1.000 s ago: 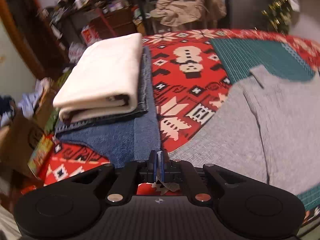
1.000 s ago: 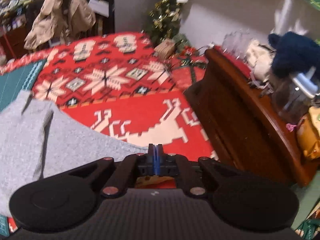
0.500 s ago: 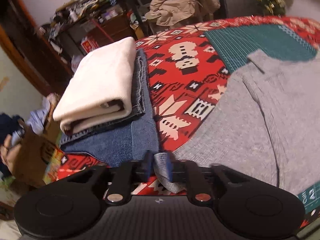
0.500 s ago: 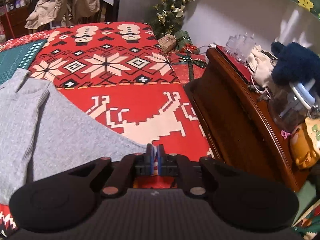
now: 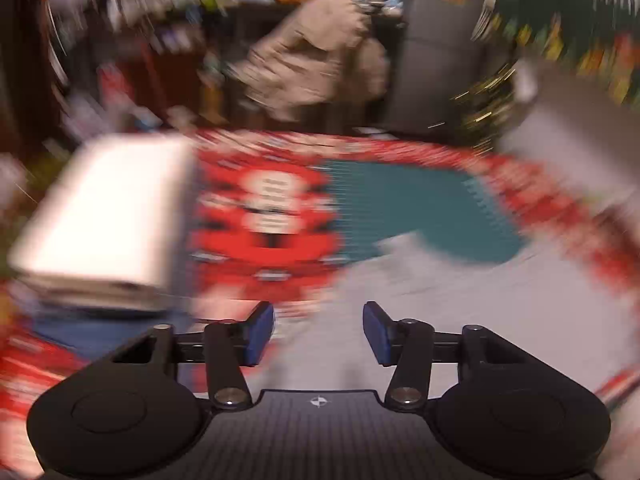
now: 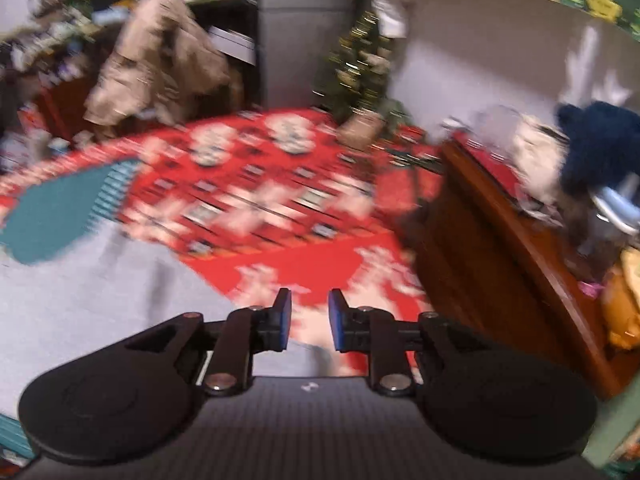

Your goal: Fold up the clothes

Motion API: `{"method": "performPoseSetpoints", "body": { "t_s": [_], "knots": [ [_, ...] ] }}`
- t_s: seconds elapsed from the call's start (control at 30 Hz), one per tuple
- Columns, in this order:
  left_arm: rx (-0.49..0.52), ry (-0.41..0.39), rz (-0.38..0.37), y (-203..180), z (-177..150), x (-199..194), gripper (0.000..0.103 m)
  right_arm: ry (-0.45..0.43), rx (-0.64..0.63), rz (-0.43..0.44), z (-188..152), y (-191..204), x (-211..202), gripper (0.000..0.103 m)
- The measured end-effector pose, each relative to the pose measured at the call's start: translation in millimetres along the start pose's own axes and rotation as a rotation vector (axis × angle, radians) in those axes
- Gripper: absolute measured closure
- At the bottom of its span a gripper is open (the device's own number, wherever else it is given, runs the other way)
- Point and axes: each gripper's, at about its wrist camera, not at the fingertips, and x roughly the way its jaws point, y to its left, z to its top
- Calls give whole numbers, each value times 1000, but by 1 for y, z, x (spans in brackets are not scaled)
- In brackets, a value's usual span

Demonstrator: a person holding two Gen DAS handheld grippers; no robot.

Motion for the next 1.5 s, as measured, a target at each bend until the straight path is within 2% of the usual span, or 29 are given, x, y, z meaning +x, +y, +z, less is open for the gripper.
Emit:
{"method": "performPoseSetpoints", "body": {
  "t_s": [0.03,0.1,0.17,0.3,0.4,0.6,0.7,0.77,0.8,0.83,0.93,1.0,1.03,1.07,1.37,1.5],
  "knots": [
    [-47,10,-76,0,4,10,69,-6,5,40,3,7,-1,78],
    [-50,30,-96,-9,8,33,73,-14,11,109,7,21,0,78],
    [-34,40,-84,-11,8,44,73,-16,10,162,9,35,4,78],
    [-3,58,-60,-16,8,64,75,-11,12,198,6,56,13,78],
    [21,72,-42,-20,8,80,75,-3,21,208,3,64,18,78],
    [54,73,-39,-23,5,85,84,11,-1,203,3,74,33,78],
    [64,77,-36,-24,4,88,84,25,-9,206,5,77,42,78],
    [79,73,-29,-26,4,86,88,43,-18,207,5,81,53,78],
    [89,72,-23,-27,3,86,96,52,-22,208,5,83,58,78],
    [96,69,-17,-28,3,85,99,60,-25,207,5,84,64,78],
    [100,53,-4,-29,3,79,100,72,-22,199,3,88,76,78],
    [105,33,7,-30,3,73,101,80,-21,194,1,90,85,89],
    [107,23,11,-31,2,70,101,84,-20,191,1,92,89,102],
    [109,13,15,-31,2,66,101,84,-21,189,0,93,92,103],
    [135,-101,58,-39,2,27,101,-70,-60,216,7,96,45,103],
    [153,-72,92,-34,-1,43,101,-69,-58,221,10,97,49,103]
  ]
}}
